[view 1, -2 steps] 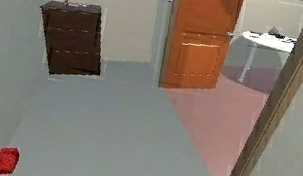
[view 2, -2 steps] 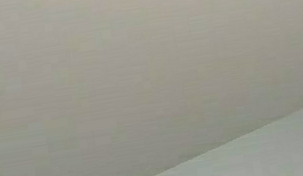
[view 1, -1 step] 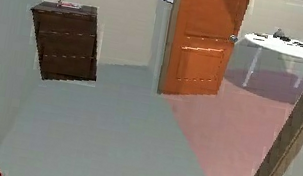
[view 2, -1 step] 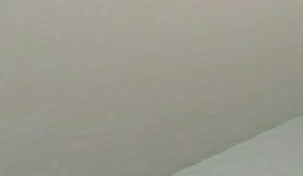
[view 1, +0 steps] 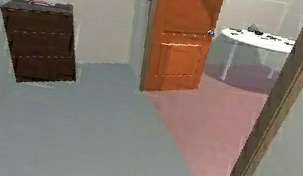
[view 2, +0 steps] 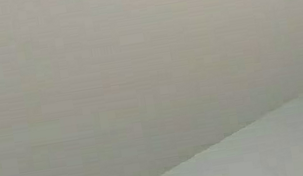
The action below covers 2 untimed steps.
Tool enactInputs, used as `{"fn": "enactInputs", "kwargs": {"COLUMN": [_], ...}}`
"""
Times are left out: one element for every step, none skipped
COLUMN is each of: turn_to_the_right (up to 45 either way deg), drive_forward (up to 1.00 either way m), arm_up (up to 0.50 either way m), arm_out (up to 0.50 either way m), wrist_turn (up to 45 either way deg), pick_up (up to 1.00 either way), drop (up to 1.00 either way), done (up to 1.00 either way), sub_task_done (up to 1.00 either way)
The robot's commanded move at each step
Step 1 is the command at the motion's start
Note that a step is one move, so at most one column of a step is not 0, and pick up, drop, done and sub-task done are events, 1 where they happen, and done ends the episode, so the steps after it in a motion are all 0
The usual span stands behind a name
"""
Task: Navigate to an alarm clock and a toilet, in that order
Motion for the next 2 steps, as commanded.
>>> {"fn": "enactInputs", "kwargs": {"turn_to_the_right": [0.0,45.0], "drive_forward": [0.90,0.00], "arm_up": [0.00,0.00], "arm_out": [0.00,0.00], "wrist_turn": [0.0,0.0], "pick_up": [0.00,0.00], "drop": [0.00,0.00], "done": [0.00,0.00], "sub_task_done": [0.00,0.00]}}
